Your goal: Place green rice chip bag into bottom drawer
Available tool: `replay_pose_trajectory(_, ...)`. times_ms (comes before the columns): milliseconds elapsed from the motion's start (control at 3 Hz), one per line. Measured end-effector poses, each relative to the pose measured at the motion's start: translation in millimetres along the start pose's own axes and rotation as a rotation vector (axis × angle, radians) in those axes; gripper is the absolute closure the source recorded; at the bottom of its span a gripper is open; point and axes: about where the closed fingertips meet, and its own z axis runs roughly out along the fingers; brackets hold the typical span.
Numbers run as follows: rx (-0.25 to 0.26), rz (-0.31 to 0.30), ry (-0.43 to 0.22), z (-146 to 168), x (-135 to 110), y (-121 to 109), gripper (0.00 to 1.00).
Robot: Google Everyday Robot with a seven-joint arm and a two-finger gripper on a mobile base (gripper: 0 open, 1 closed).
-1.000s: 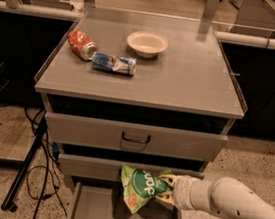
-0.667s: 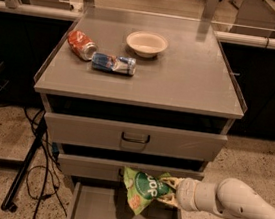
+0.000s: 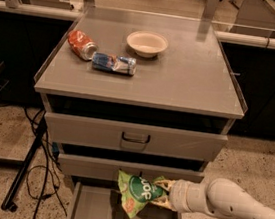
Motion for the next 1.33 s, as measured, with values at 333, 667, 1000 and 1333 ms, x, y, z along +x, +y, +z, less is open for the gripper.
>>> replay_pose_trajectory(333,-0.071,0.036,0.020,43,12,41,1.00)
replay_pose_trajectory(667,-0.112,0.045,0.040,81,25,82,1.00)
replay_pose_trajectory(1000,-0.121,0.051,0.078,110,49,112,1.00)
replay_pose_trajectory(1333,-0.092,0.056,0.133,137,85,129,1.00)
